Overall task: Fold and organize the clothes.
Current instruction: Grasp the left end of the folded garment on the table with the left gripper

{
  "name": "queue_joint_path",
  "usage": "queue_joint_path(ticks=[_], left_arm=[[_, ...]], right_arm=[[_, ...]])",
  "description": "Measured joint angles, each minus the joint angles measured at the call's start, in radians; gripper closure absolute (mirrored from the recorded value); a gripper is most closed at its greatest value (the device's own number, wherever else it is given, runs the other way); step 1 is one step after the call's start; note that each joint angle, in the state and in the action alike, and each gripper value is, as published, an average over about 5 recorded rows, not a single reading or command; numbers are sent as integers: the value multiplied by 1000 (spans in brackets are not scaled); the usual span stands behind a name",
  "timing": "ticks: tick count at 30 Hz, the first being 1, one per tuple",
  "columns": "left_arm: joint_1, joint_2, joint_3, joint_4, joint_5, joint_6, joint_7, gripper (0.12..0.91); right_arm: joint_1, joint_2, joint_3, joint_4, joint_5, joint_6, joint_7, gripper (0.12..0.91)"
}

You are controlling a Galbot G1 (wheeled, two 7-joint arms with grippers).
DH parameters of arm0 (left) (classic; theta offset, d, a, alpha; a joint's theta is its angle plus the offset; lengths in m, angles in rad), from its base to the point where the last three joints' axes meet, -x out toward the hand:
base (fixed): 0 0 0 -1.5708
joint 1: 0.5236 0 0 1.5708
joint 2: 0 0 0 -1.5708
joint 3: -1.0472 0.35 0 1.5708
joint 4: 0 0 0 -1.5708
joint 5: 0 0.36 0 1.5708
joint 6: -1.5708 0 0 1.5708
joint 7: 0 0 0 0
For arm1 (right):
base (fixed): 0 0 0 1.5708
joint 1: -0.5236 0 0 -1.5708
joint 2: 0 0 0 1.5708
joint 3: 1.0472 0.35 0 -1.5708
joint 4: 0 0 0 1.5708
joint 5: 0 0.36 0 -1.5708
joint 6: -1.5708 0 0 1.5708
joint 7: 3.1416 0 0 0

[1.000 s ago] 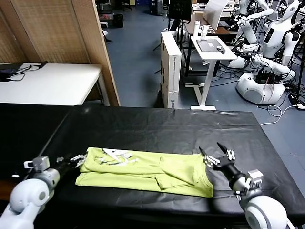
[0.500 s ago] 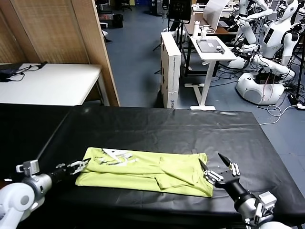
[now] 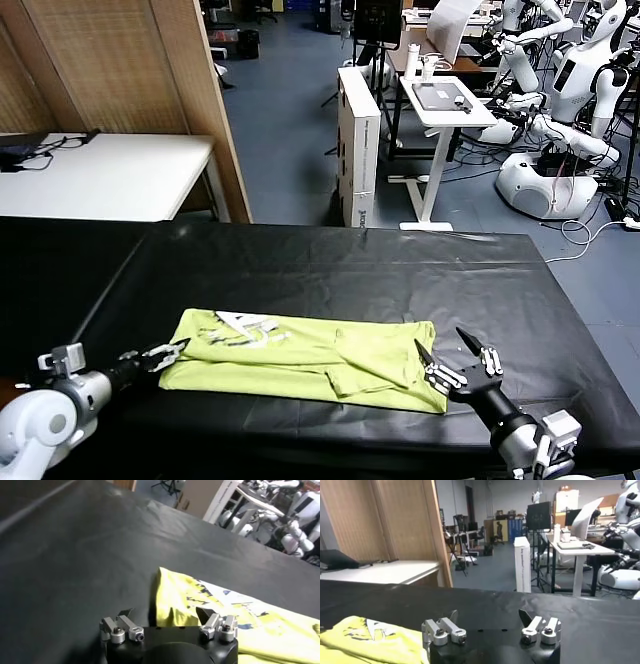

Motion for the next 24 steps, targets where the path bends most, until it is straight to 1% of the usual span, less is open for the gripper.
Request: queue_joint_path(ticks=[11,17,24], left_arm=[[-10,-23,15,6,-32,2,5,123],[-7,-29,16,-1,-23,4,10,123],[-5,-31,17,3,-16,4,6,123]], right_arm=[[-6,2,-7,10,-8,-1,1,118],[-1,3,-17,8,-17,-1,2,118],[0,6,-23,6,-30,0,3,118]])
